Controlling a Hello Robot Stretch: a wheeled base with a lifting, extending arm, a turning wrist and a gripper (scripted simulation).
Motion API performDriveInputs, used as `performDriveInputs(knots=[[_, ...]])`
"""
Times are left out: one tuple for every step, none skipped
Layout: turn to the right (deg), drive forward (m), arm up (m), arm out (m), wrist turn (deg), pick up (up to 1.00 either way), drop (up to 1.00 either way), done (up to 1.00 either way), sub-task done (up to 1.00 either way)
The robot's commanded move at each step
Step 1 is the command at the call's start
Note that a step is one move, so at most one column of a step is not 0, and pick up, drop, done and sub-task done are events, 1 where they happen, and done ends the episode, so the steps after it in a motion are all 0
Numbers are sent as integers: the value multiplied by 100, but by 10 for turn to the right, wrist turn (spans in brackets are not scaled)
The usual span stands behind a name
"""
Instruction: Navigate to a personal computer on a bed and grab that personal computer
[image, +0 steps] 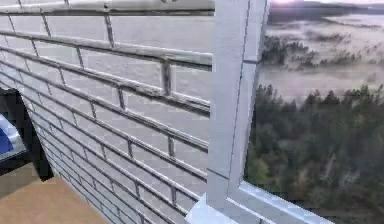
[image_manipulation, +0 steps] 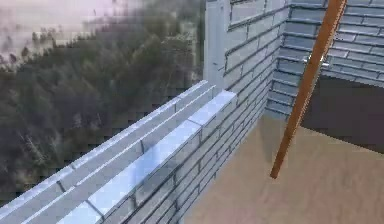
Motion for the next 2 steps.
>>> performDriveInputs(knots=[[-450,0,0,0,0,0,0,0,0],[-120,0,0,0,0,0,0,0,0]])
